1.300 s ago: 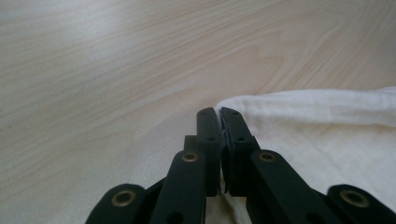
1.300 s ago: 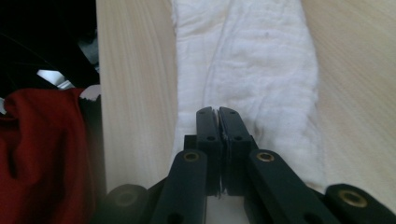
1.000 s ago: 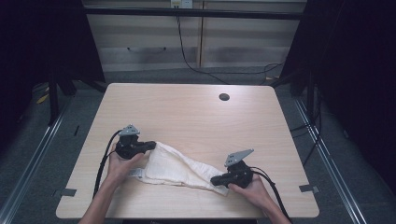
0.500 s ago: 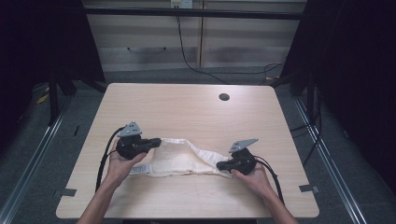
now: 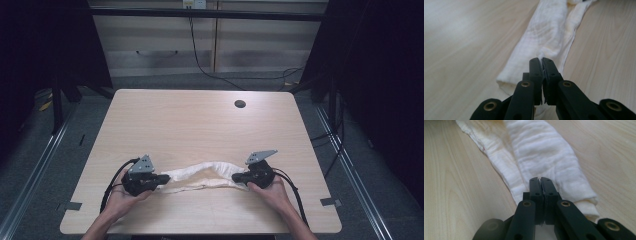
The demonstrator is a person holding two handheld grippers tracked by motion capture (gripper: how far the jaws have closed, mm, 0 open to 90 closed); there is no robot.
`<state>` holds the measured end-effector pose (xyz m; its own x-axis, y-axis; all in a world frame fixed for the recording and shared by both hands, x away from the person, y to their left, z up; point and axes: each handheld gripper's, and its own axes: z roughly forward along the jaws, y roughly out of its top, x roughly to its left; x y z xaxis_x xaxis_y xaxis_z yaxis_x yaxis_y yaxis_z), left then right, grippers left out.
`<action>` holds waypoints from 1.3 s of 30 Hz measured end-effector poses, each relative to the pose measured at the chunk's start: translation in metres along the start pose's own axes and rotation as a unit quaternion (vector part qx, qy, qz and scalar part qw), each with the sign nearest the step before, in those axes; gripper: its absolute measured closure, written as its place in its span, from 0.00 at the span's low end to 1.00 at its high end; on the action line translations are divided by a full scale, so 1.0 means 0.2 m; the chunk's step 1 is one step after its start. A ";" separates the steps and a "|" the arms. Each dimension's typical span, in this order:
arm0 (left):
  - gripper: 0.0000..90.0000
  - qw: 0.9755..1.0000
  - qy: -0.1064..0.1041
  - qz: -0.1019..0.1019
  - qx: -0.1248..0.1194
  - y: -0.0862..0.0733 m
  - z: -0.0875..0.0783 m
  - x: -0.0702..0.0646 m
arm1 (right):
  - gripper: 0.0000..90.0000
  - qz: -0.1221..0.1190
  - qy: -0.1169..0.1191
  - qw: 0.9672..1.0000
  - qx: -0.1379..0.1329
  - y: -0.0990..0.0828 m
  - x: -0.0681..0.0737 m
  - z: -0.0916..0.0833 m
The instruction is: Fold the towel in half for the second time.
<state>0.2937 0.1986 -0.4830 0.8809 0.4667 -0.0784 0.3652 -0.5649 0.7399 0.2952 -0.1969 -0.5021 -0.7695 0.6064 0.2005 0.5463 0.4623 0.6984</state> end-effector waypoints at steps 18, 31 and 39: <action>0.97 1.000 0.013 -0.020 0.012 -0.05 0.04 -0.01 | 0.98 0.001 -0.061 0.998 -0.023 -0.14 0.05 -0.16; 0.97 0.999 0.021 -0.042 -0.005 -0.05 0.07 0.03 | 0.98 0.025 -0.064 0.997 -0.030 -0.18 0.03 -0.17; 0.96 0.997 0.033 -0.074 -0.015 0.00 0.12 0.09 | 0.98 0.035 -0.081 0.995 -0.040 -0.13 -0.03 -0.12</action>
<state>0.3176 0.1909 -0.5014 0.7965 0.5872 -0.1443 0.4791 -0.4674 0.7430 0.2781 -0.2286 -0.5042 -0.6634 0.7345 0.1428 0.5645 0.3660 0.7398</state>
